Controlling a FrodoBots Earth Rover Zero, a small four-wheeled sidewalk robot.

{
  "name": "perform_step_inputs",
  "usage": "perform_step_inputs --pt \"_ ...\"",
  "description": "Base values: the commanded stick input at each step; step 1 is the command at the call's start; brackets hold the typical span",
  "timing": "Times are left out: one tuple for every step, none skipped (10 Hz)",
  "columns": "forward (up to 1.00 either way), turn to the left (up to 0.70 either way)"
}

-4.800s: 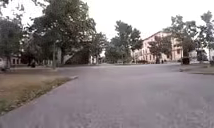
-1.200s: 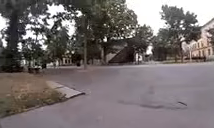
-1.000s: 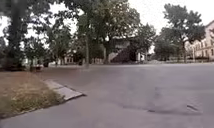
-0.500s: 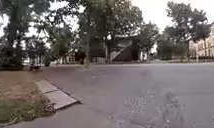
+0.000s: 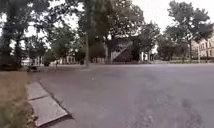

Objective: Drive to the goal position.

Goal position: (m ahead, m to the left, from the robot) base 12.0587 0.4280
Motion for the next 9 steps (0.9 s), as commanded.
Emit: perform_step_inputs --pt "0.7 0.04" --pt "0.7 0.04" --pt "0.7 0.04" --pt "0.7 0.04" --pt "0.7 0.04" --pt "0.7 0.04" --pt "0.7 0.04" --pt "0.7 0.04" --pt "0.7 0.04"
